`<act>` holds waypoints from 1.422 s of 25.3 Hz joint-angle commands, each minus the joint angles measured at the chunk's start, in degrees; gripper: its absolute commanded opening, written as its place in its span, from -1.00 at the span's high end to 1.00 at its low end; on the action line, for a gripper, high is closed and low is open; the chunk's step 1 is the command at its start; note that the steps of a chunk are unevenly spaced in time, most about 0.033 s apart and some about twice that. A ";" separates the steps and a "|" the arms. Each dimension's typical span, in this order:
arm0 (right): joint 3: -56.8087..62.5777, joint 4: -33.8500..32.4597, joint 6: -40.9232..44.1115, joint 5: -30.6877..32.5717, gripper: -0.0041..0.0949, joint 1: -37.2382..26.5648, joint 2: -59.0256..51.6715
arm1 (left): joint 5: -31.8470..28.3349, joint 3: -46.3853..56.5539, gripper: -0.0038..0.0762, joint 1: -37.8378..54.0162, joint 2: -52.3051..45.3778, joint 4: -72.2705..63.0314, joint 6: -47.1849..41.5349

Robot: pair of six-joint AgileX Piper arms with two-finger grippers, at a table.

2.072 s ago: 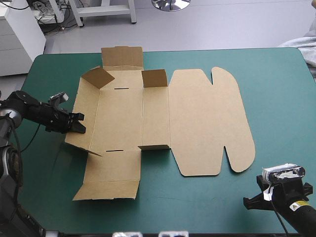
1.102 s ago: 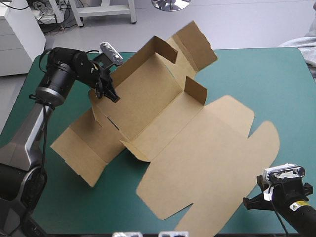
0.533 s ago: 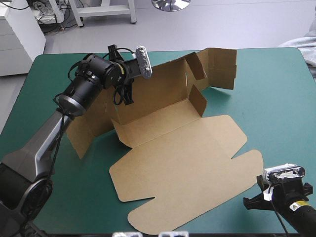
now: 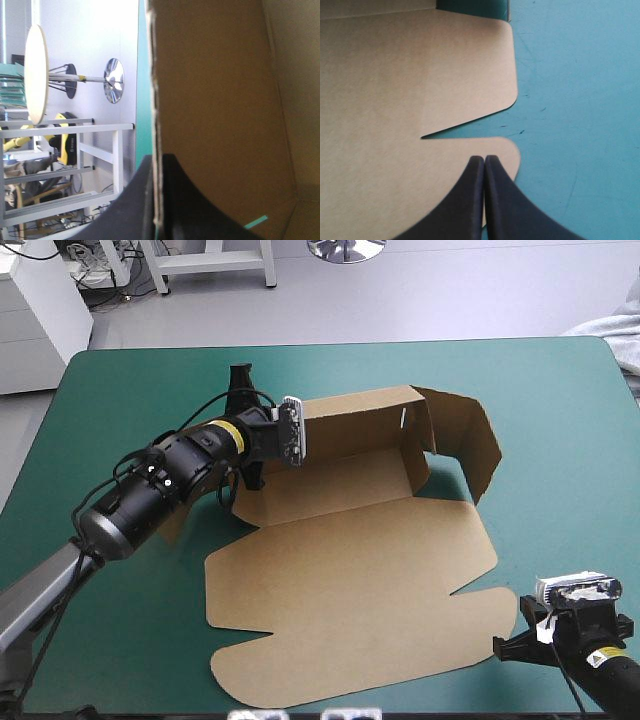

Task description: Fold the box

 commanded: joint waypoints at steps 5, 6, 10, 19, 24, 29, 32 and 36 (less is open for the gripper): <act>-3.53 1.34 3.64 -2.95 0.96 -0.03 0.56 | -18.41 9.77 0.93 -0.23 -6.09 3.44 -0.07; -4.17 1.34 4.19 -2.95 0.96 -0.03 0.56 | -18.28 10.32 0.93 -0.23 -6.09 3.44 -0.17; -6.98 1.34 5.59 -3.37 0.96 -0.03 0.89 | -18.54 10.96 0.93 -0.23 -6.09 3.44 -2.17; -24.49 4.56 7.23 -4.17 0.95 -0.03 19.50 | -20.99 10.96 0.93 0.00 -6.09 4.80 -3.07; -43.53 7.26 7.12 3.05 0.95 -0.03 39.26 | -20.04 10.96 0.93 0.00 -6.09 4.53 -5.41; -62.77 12.32 8.45 9.77 0.95 -0.03 57.09 | -20.04 10.96 0.93 0.00 -6.09 6.76 -5.70; -69.89 12.60 9.51 13.15 0.95 1.20 63.64 | -20.30 10.96 0.93 0.00 -5.99 8.01 -5.64; -77.60 8.83 12.42 14.12 0.94 5.18 70.36 | -20.38 10.96 0.93 0.00 -5.37 11.59 -5.75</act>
